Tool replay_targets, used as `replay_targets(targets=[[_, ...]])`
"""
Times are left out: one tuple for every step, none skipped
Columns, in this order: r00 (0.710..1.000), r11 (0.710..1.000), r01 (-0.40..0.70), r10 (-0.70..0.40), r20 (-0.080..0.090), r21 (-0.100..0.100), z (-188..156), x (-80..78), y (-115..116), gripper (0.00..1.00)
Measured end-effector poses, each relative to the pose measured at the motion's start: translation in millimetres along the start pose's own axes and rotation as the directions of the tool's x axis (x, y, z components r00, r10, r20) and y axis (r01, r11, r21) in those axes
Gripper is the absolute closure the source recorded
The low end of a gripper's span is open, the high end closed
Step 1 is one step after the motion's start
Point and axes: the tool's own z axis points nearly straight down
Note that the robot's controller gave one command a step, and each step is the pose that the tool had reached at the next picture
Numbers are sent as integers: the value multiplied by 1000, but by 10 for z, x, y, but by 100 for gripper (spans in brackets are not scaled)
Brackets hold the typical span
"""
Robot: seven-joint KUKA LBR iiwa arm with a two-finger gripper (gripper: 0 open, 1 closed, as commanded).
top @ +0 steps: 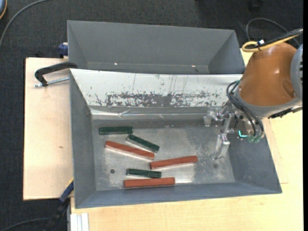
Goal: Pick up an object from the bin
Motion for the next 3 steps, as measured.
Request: replay_targets(targets=[[966, 966, 259, -259, 1, 0, 1082, 145, 209, 0], [966, 966, 259, -259, 7, 2, 1055, 125, 204, 100], [952, 952, 307, -307, 17, 9, -284, 223, -58, 100]])
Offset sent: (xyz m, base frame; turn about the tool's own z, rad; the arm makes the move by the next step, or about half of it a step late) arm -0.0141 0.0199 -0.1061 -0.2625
